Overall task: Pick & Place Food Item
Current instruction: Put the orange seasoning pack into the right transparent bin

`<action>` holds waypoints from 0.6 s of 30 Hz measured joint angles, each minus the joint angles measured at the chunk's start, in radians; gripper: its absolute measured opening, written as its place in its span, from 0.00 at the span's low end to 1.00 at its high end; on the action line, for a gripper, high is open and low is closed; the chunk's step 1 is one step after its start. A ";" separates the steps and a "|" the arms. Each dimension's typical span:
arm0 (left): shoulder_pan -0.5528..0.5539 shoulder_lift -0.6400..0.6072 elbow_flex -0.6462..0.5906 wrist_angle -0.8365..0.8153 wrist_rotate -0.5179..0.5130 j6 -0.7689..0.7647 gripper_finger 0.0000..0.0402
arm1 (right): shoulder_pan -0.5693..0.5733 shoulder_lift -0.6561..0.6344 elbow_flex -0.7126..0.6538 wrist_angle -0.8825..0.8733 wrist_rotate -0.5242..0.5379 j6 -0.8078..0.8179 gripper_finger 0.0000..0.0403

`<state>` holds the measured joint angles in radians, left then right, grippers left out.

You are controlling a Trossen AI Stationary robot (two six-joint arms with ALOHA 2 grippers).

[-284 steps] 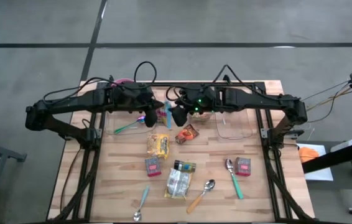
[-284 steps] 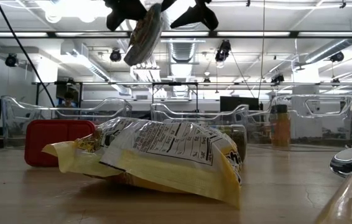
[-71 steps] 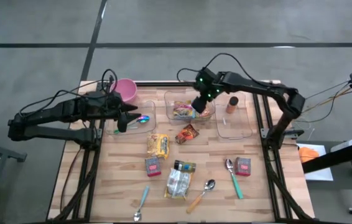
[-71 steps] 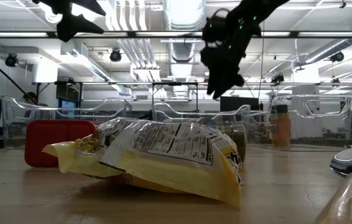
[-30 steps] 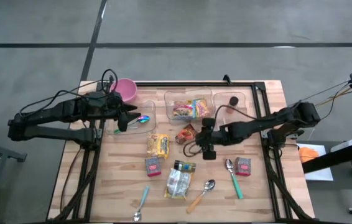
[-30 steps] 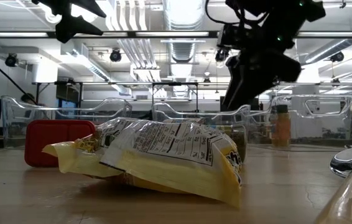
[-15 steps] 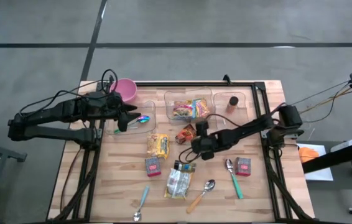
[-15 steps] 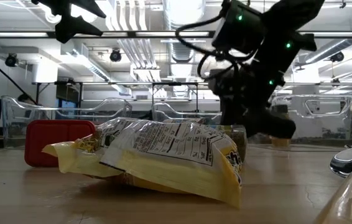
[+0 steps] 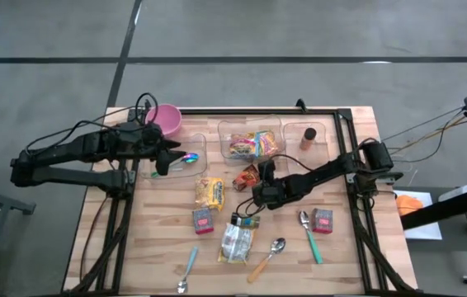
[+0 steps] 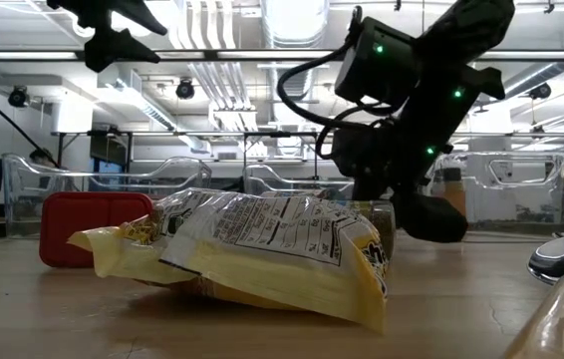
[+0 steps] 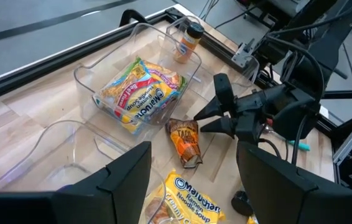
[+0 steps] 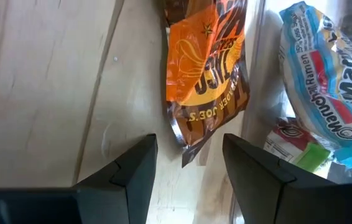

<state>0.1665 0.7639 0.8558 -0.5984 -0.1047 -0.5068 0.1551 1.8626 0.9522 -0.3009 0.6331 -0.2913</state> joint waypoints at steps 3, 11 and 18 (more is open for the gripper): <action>0.000 0.000 0.000 0.000 0.000 0.000 0.60 | -0.003 -0.002 -0.003 0.005 0.000 -0.003 0.46; 0.000 0.000 0.000 0.002 0.000 0.001 0.60 | -0.038 0.002 -0.010 0.060 -0.010 -0.058 0.46; 0.000 0.000 0.000 0.002 0.000 0.001 0.60 | -0.079 0.000 -0.021 0.088 -0.054 -0.087 0.46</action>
<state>0.1665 0.7639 0.8558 -0.5968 -0.1047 -0.5060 0.0757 1.8629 0.9313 -0.2127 0.5792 -0.3781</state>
